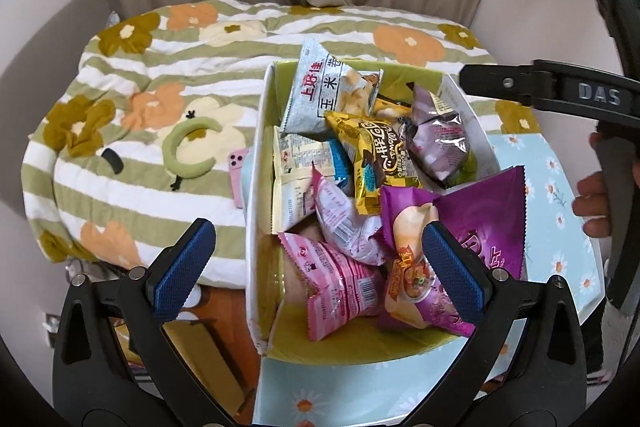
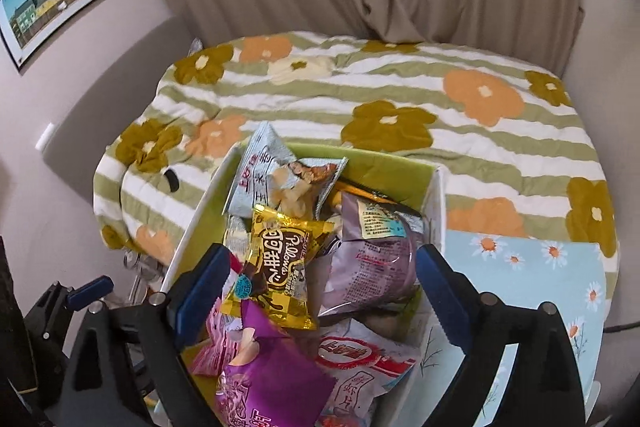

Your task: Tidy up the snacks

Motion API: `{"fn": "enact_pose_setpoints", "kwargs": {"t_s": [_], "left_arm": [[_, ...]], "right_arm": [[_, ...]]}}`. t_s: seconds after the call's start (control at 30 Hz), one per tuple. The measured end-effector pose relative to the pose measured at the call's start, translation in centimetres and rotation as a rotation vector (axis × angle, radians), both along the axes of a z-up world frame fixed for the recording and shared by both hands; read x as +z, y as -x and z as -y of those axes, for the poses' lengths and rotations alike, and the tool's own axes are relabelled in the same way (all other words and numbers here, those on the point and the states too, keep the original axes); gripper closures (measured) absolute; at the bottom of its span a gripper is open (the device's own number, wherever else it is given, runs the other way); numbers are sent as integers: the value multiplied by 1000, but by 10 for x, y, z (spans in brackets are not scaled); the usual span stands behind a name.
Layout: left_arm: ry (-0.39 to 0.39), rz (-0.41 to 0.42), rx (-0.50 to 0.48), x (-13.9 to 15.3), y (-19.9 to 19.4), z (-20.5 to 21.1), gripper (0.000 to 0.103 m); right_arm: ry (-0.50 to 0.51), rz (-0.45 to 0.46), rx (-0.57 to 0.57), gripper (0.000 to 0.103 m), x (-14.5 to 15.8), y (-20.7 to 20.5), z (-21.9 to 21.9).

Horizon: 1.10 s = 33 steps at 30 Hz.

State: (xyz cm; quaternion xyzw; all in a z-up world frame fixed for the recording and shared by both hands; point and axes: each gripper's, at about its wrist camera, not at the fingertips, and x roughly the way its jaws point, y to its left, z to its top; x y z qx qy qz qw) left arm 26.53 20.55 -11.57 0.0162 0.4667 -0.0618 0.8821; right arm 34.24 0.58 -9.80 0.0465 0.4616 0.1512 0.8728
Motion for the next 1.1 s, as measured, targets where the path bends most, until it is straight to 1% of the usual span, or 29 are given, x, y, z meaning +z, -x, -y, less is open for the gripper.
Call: {"fn": "enact_pose_setpoints", "kwargs": {"t_s": [0.13, 0.23, 0.33, 0.4, 0.47, 0.5, 0.53, 0.7, 0.87, 1.0, 1.1], "left_arm": [[-11, 18, 2, 8, 10, 8, 1], [-19, 46, 0, 21, 22, 17, 1], [-35, 94, 4, 39, 37, 28, 1], [-39, 129, 14, 53, 52, 36, 1], [-31, 165, 24, 68, 69, 47, 1], [-27, 181, 27, 74, 78, 51, 1], [-24, 198, 30, 81, 87, 57, 1], [-11, 269, 25, 104, 132, 86, 1], [1, 313, 25, 115, 170, 106, 1], [7, 333, 35, 120, 193, 114, 1], [-4, 347, 41, 120, 206, 120, 1]], "right_arm": [[6, 46, -18, 11, 11, 17, 2], [6, 78, -20, 11, 24, 33, 9], [-1, 125, -30, 11, 41, 55, 20], [-5, 171, -37, 11, 55, 75, 33], [0, 206, -51, 8, 67, 93, 44], [5, 228, -60, 3, 75, 108, 52], [7, 242, -67, 1, 80, 118, 58], [55, 324, -130, 1, 102, 183, 92], [109, 357, -212, 1, 105, 234, 119], [121, 352, -251, 1, 100, 255, 131], [126, 359, -276, 1, 96, 268, 138]]}}
